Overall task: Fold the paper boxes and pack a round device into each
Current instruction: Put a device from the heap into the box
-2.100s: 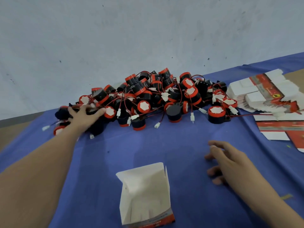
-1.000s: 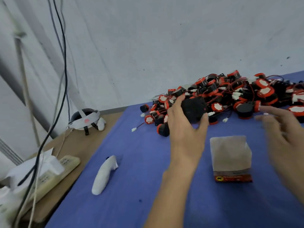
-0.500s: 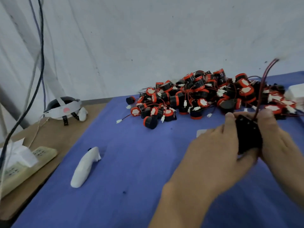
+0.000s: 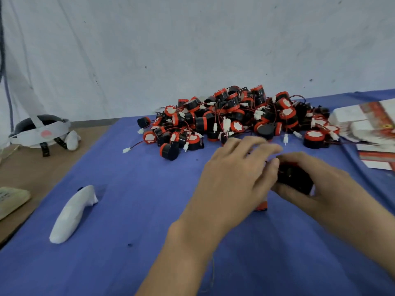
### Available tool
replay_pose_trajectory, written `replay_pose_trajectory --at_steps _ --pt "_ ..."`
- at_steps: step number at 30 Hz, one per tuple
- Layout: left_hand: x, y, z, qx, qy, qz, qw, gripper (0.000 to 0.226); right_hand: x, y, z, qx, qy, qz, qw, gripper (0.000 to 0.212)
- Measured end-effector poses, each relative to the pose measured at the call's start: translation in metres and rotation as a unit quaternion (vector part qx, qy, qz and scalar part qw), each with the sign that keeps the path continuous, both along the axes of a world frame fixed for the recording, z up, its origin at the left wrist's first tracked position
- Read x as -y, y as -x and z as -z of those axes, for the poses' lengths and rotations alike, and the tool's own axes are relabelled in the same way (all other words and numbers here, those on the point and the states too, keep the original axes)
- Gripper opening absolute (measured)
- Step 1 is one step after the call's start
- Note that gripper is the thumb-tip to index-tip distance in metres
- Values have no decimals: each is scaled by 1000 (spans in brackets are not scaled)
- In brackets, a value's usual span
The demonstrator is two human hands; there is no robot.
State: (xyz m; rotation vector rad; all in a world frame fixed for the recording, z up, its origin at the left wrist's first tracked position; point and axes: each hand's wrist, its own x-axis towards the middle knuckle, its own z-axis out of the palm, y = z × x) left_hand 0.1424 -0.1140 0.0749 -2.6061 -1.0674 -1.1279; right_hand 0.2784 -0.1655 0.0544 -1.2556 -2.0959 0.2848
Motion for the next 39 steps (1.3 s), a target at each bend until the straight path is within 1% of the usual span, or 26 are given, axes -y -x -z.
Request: replay_pose_trajectory --at_steps 1,2,3,5,6,8,9,12,13,14,15,17,18,20,22,24,25,26,28,30,32,34,36,37,38,39 --pt "-3 6 1 19 27 2 999 28 -10 -26 -10 -68 -21 90 993 29" --pt "-4 11 1 42 56 6 998 29 -11 -33 -6 -103 -28 116 988 27" --pt "-5 14 1 64 83 6 994 29 -17 -44 -7 -139 -33 104 984 29" --pt "-3 12 0 97 129 6 987 27 -12 -40 -6 -242 -44 75 966 48" --pt "-1 7 0 109 143 12 984 24 -13 -36 -3 -309 -46 57 948 52" --pt "6 -8 4 125 148 26 981 16 -17 -33 2 -402 -48 26 914 49" --pt "10 -17 7 132 143 29 981 15 -18 -27 1 -453 -41 25 890 46" --pt "20 -37 17 134 114 23 984 29 -22 -13 2 -581 -35 39 812 30" --pt "23 -41 20 140 113 27 983 36 -24 -10 0 -613 -29 41 788 29" --pt "24 -44 22 161 131 40 977 39 -25 -8 -2 -637 -19 41 769 31" --pt "26 -47 23 203 170 59 963 38 -27 -8 -4 -657 -9 41 752 36" --pt "27 -51 24 301 271 103 909 26 -29 -9 -5 -679 45 53 731 54" --pt "27 -53 24 337 316 121 879 20 -28 -10 -6 -684 79 57 723 62" --pt "26 -55 24 375 373 145 836 18 -28 -10 -7 -694 135 58 705 69" --pt "22 -54 22 400 411 157 804 18 -27 -7 -8 -709 167 30 684 71" --pt "17 -50 20 418 443 153 778 18 -29 -4 -7 -732 188 -23 654 70" --pt "16 -47 19 422 452 153 771 19 -30 -3 -6 -740 201 -52 640 69" --pt "15 -44 19 420 451 156 772 21 -29 -2 -6 -743 214 -78 629 68" --pt "15 -42 22 406 422 165 793 20 -29 -1 -5 -739 233 -109 623 67" --pt "17 -40 21 417 380 173 807 19 -30 1 -5 -731 238 -123 628 65" --pt "14 -36 19 450 353 181 800 23 -32 4 -5 -729 231 -137 630 60" --pt "10 -31 18 472 347 200 785 25 -38 7 -5 -726 222 -147 634 59" --pt "6 -26 16 484 348 213 774 27 -42 9 -5 -722 211 -147 642 52" --pt "4 -23 14 488 347 211 773 27 -43 9 -5 -715 208 -133 655 50" --pt "1 -17 12 489 343 204 776 28 -44 9 -4 -700 203 -107 676 47" --pt "-3 -10 10 483 330 192 788 27 -46 6 0 -680 188 -63 706 39"
